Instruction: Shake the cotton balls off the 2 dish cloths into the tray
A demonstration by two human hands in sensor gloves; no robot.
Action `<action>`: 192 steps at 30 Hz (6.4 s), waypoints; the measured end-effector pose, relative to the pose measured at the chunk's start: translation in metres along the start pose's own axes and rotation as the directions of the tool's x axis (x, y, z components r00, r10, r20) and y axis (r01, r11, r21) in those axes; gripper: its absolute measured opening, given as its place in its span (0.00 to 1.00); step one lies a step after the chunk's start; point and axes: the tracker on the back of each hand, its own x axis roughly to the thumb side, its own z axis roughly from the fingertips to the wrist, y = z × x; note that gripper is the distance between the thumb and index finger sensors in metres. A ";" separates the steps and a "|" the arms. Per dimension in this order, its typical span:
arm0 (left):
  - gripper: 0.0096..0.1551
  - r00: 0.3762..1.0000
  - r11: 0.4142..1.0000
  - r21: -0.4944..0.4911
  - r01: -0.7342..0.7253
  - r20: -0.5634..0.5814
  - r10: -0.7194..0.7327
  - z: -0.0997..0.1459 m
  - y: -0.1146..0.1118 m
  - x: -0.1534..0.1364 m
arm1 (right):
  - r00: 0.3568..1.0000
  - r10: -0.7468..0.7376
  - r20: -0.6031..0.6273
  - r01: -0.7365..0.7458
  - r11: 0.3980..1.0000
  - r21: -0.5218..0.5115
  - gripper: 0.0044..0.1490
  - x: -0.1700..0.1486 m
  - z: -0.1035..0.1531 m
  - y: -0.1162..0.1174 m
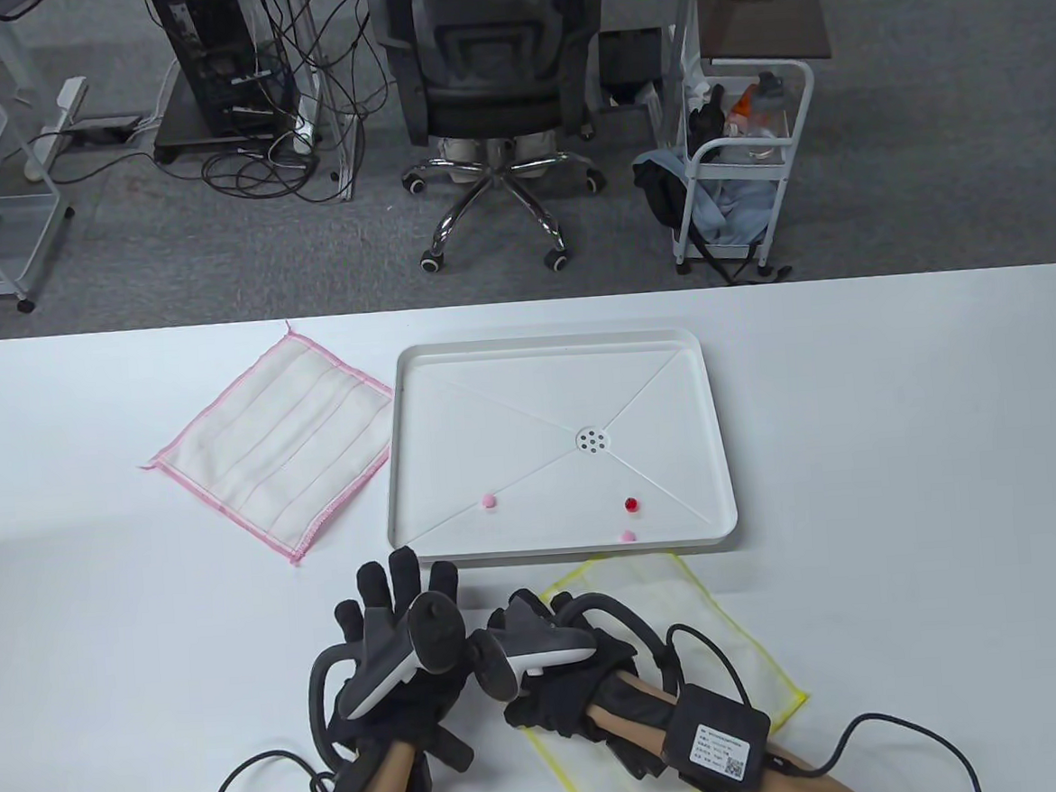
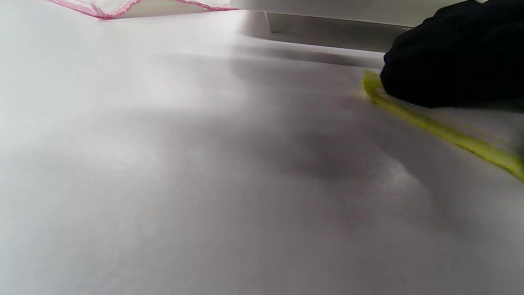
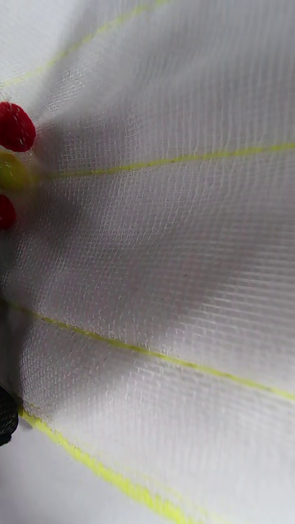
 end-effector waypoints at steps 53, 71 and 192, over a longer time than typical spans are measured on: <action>0.38 0.967 0.979 -0.116 -0.169 0.172 0.188 0.008 -0.019 0.066 | 0.821 -0.543 -0.174 0.432 0.792 -0.432 0.39 -0.120 0.075 0.058; 0.31 0.840 0.823 -0.259 -0.506 0.069 0.538 -0.008 -0.023 0.034 | 0.516 -0.853 0.080 0.822 0.467 -0.325 0.31 -0.140 0.064 0.068; 0.31 0.301 0.328 0.158 -0.931 0.841 0.449 -0.007 0.143 0.057 | 0.447 -0.566 0.692 0.771 -0.149 -0.619 0.28 -0.229 0.106 -0.068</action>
